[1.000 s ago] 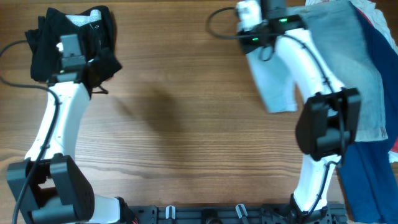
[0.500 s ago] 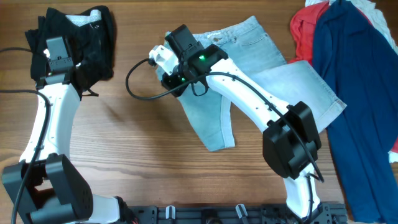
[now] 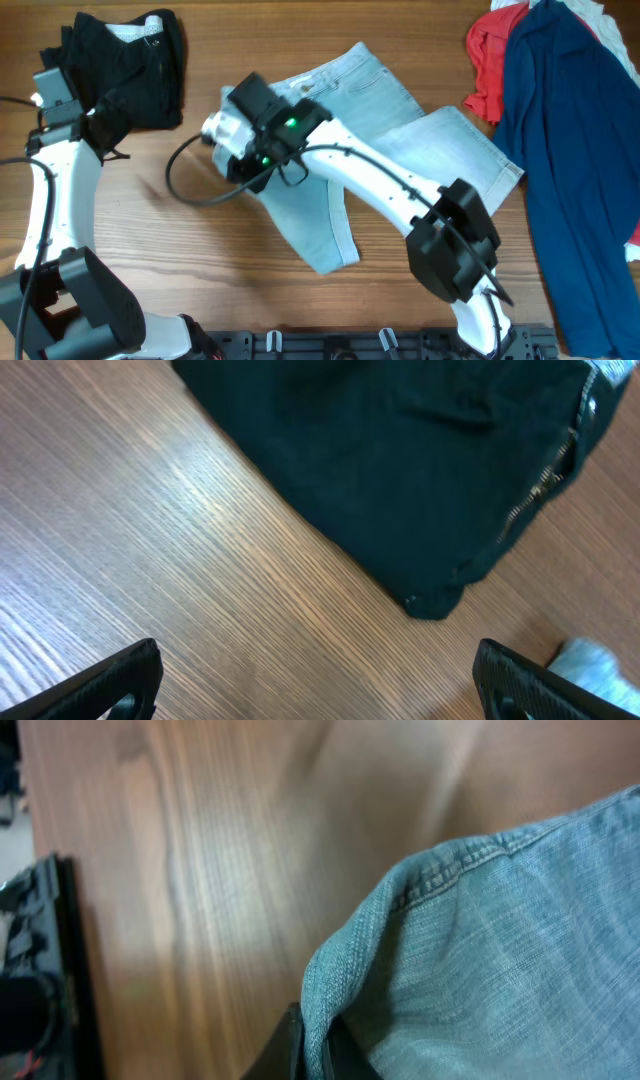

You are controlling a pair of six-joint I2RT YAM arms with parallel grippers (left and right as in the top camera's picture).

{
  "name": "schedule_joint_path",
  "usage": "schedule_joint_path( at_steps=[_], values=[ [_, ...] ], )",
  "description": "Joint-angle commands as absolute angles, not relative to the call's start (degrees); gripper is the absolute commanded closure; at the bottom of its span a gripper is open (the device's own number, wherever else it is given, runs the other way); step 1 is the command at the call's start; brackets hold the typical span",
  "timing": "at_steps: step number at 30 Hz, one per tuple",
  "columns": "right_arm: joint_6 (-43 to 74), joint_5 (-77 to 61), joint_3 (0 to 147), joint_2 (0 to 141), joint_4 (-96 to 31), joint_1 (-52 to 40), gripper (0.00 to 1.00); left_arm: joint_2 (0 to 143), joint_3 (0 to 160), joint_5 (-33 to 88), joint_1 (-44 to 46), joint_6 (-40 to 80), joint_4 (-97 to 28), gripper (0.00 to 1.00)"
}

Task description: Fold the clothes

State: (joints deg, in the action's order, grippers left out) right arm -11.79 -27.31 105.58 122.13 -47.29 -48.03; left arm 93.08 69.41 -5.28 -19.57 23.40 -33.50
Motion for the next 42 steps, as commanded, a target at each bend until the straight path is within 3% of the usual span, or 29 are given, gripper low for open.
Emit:
schedule_joint_path(
  at_steps=[1,2,4,11,18,28,36,39,42],
  values=[
    [-12.0,-22.7,109.3,120.5,-50.4,-49.0,0.41,91.6,70.3,-2.0,-21.6,22.7,-33.6,0.0],
    [-11.9,-21.5,110.4,120.5,-51.7,-48.1,0.13,91.6,70.3,-1.1,-21.8,22.7,-33.5,0.0],
    [-11.8,-19.7,112.3,120.4,-54.0,-45.7,0.01,91.6,70.3,0.3,-21.9,22.7,-33.2,0.0],
    [-5.8,-11.9,113.5,120.6,-52.8,-29.5,0.0,91.6,70.3,18.2,-20.8,18.2,-31.5,0.0],
    [-8.6,-8.0,113.5,127.5,-40.2,-17.1,0.01,91.6,70.3,19.4,-9.5,11.7,-31.5,0.0],
    [-16.6,-15.1,113.5,139.2,-26.5,-11.9,0.07,91.6,70.3,11.2,4.7,11.3,-31.5,0.0],
    [-16.3,-22.7,113.5,144.6,-24.1,-12.2,0.13,91.6,70.3,10.8,6.9,12.6,-31.5,0.0],
    [-14.8,-23.2,113.5,144.9,-24.1,-12.8,0.27,91.6,70.3,10.8,6.9,12.6,-31.5,0.0],
    [-12.2,-23.2,113.5,144.9,-21.3,-13.6,0.5,91.6,70.3,10.8,6.9,12.6,-31.5,0.0]
  ],
)
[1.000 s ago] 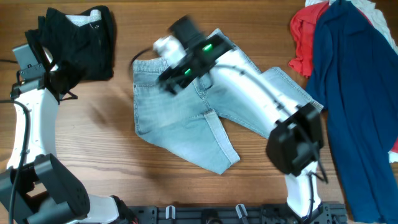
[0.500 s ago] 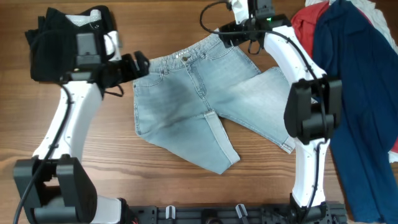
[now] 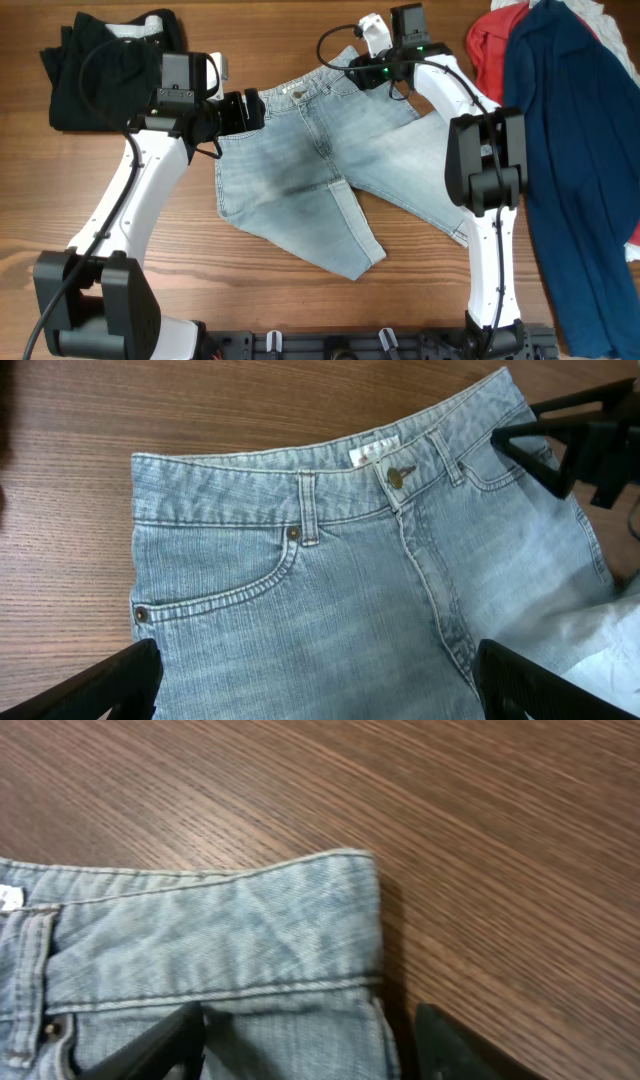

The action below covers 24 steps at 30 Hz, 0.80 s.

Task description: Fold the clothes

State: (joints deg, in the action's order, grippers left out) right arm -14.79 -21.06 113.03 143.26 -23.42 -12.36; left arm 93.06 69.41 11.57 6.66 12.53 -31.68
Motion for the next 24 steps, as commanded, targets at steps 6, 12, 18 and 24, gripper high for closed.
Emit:
schedule_joint_path(
  at_steps=[6,12,18,24],
  values=[
    [-5.7,-26.8,113.5,144.9,-10.9,-14.9,0.96,91.6,70.3,10.5,6.9,12.6,-31.5,0.0],
    [-2.0,-31.8,113.6,143.2,1.4,-16.4,0.96,91.6,70.3,7.4,6.9,12.6,-31.5,0.0],
    [3.2,-35.0,118.7,142.4,7.6,-19.1,0.96,91.6,70.3,5.7,6.9,12.6,-31.5,0.0],
    [7.8,-34.8,124.1,141.4,5.7,-19.7,0.57,91.6,70.3,5.0,6.9,12.6,-30.6,0.0]
  ],
)
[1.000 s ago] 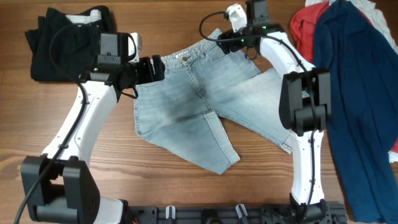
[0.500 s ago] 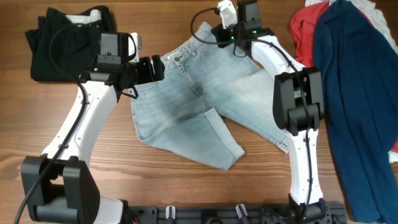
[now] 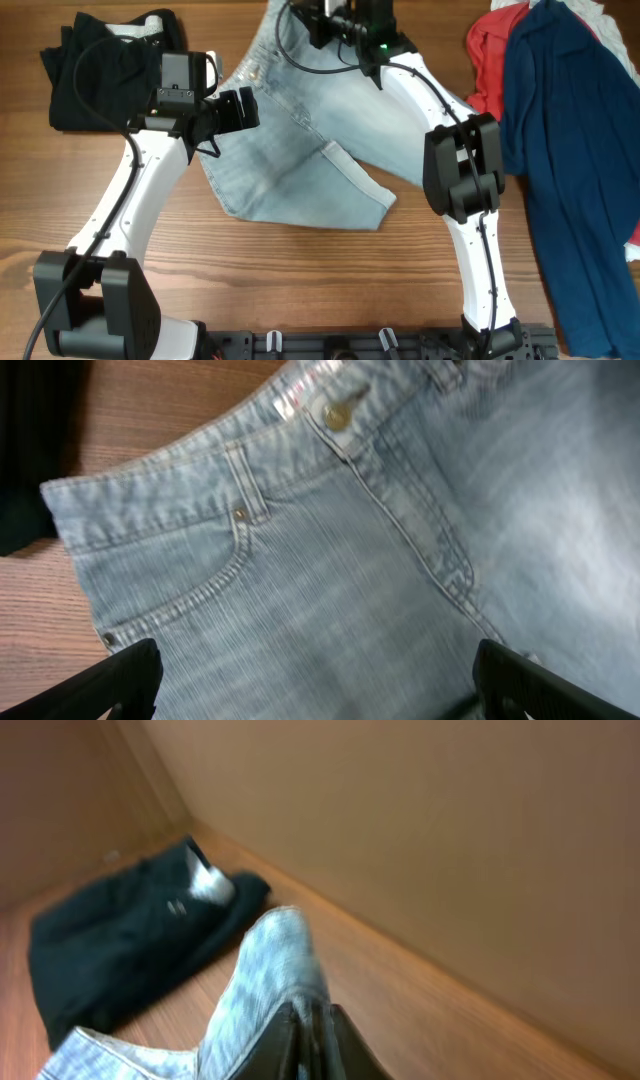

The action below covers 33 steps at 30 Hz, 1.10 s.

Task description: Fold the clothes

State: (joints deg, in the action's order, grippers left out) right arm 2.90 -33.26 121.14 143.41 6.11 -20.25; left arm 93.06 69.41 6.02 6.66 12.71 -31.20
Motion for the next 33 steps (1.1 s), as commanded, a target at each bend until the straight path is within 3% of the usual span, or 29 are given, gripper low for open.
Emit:
schedule_joint_path(
  at_steps=[1,3,6,10,14,17,24,33],
  values=[
    [7.9,-34.8,124.2,140.7,4.7,-19.5,0.41,91.6,70.3,5.0,6.9,12.5,-30.6,0.0],
    [7.4,-34.8,124.2,138.6,0.7,-19.0,0.0,91.6,70.3,5.0,6.9,12.4,-30.6,0.0],
    [6.0,-33.9,124.2,133.8,-8.9,-17.4,0.0,91.6,70.3,5.0,6.9,12.4,-30.2,0.0],
    [5.6,-24.5,124.2,127.5,-32.2,-15.8,0.0,91.6,70.3,5.0,6.9,12.1,-29.9,0.0],
    [6.2,-14.5,123.8,127.4,-53.6,-15.8,0.0,91.6,70.3,5.0,6.9,11.0,-29.8,0.0],
    [8.0,-10.9,120.2,127.7,-62.2,-15.8,0.0,91.6,70.3,3.5,6.9,10.7,-30.2,0.0],
    [16.0,-6.9,110.3,127.7,-63.4,-15.8,0.0,91.6,70.3,2.7,6.9,10.7,-30.9,0.0],
    [19.6,1.1,95.9,128.1,-42.7,-15.7,0.0,91.6,70.3,2.7,6.9,10.7,-33.3,0.0]
  ],
)
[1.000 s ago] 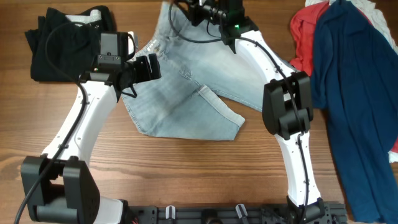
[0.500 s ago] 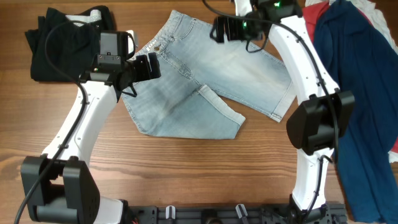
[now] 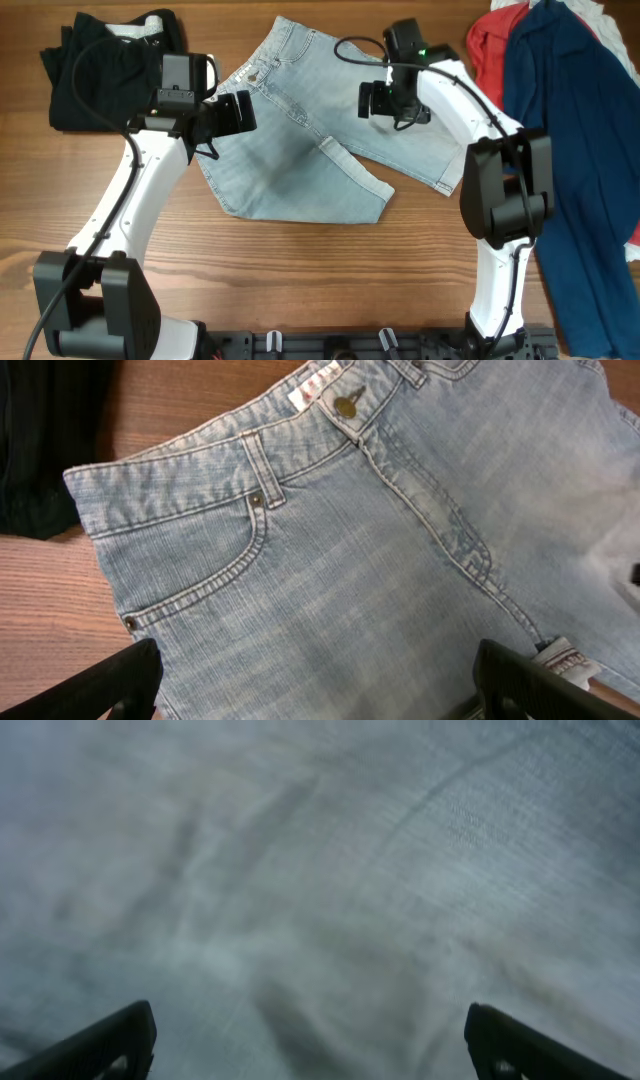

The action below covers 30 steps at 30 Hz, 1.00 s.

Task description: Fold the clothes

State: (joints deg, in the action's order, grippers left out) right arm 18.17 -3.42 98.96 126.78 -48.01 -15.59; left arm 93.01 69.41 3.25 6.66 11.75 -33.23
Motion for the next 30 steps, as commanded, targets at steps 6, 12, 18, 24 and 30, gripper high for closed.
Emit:
schedule_joint_path(
  at_steps=[6,12,18,24,30],
  values=[
    [19.4,2.1,95.3,130.7,-35.0,-15.7,0.0,91.6,70.3,2.7,6.9,10.7,-33.3,0.0],
    [17.4,5.2,95.3,137.5,-29.1,-15.7,0.01,91.6,70.3,2.7,6.9,10.7,-33.8,0.0],
    [13.4,8.0,95.3,144.2,-16.8,-15.7,0.01,91.6,70.3,2.7,6.9,10.7,-32.5,0.0],
    [13.5,7.9,95.4,145.8,-3.9,-15.6,0.01,91.6,70.3,3.4,6.9,10.9,-30.1,0.0],
    [9.6,5.9,105.8,145.0,-12.7,-14.3,0.01,92.0,70.3,3.5,6.9,10.4,-27.1,0.0]
  ],
)
